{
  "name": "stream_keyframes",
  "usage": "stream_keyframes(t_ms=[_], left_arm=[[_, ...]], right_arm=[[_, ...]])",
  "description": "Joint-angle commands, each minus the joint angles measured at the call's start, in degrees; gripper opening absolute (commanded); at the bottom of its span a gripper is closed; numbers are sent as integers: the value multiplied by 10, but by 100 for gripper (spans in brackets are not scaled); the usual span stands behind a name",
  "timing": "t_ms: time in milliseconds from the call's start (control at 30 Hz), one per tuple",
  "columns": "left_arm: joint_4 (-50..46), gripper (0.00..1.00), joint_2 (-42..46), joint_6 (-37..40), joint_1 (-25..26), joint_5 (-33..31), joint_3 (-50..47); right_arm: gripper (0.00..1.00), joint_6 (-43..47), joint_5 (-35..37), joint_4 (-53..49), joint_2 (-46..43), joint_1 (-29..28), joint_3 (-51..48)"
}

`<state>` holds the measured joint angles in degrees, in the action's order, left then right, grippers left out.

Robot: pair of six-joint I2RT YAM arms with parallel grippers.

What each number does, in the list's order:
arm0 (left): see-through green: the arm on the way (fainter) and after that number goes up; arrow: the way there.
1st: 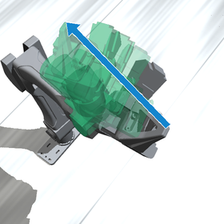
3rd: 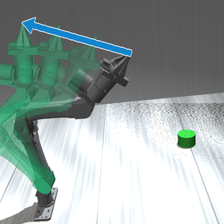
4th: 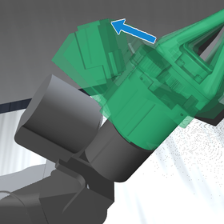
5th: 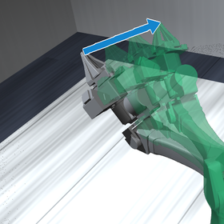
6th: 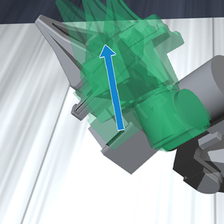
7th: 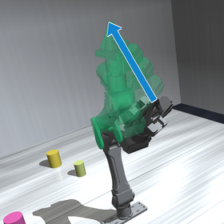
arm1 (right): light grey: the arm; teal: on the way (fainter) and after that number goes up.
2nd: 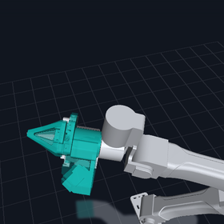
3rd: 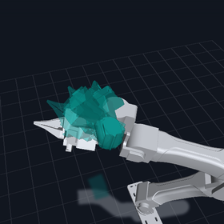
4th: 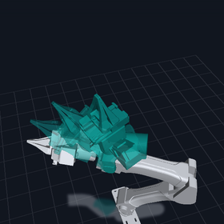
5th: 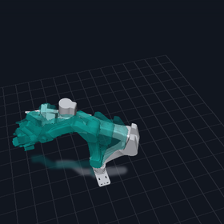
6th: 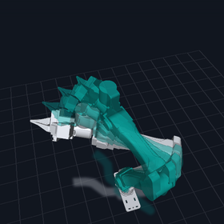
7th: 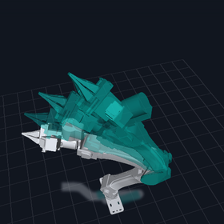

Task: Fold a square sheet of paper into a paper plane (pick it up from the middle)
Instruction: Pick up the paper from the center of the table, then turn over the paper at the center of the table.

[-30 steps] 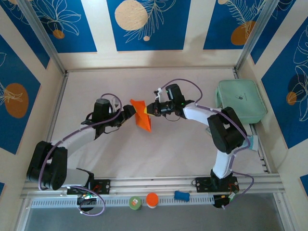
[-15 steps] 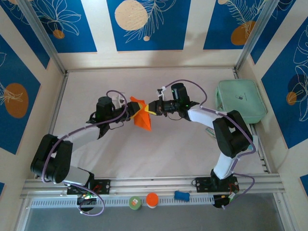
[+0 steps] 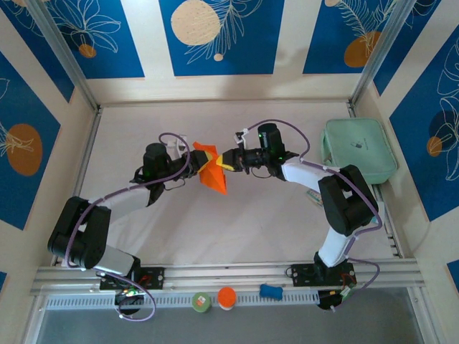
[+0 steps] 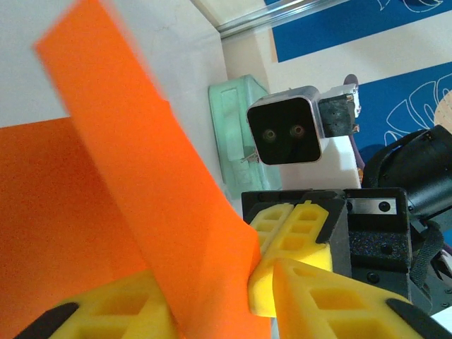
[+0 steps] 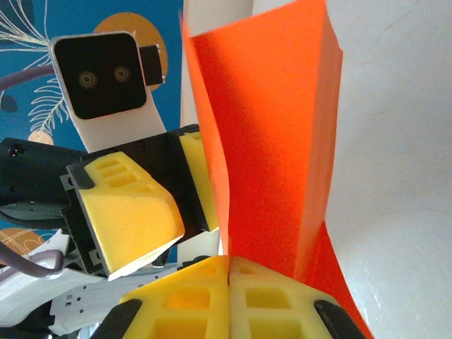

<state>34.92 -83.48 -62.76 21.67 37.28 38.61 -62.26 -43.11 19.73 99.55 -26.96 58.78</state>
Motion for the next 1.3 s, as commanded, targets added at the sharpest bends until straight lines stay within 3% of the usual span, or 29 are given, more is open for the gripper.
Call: stream_keyframes(t_ms=[0, 300, 467, 600, 733, 900, 1067, 1133, 1267], left_arm=[[25, 32, -4, 2, 5, 1, 6], [22, 17, -12, 9, 5, 3, 14], [-13, 9, -6, 37, 3, -4, 25], [-176, 9, 20, 129, 3, -44, 59], [-447, 9, 37, 280, 9, -168, 142], [-669, 8, 5, 398, 31, -357, 250], [-787, 6, -63, 440, 79, -555, 350], [-824, 5, -95, 450, 103, -663, 391], [-867, 5, -164, 471, 132, -790, 450]], right_arm=[[6, -25, -26, 20, -10, 7, -10], [11, -12, -32, 3, -9, 16, -6], [29, 43, 16, -79, -35, 28, -6], [45, 125, 123, -202, -83, 43, -3], [56, 172, 233, -275, -132, 58, -16], [58, 224, 290, -319, -176, 68, -24], [59, 243, 344, -343, -206, 69, -32], [59, 245, 357, -343, -217, 70, -37], [58, 246, 395, -363, -230, 71, -38]])
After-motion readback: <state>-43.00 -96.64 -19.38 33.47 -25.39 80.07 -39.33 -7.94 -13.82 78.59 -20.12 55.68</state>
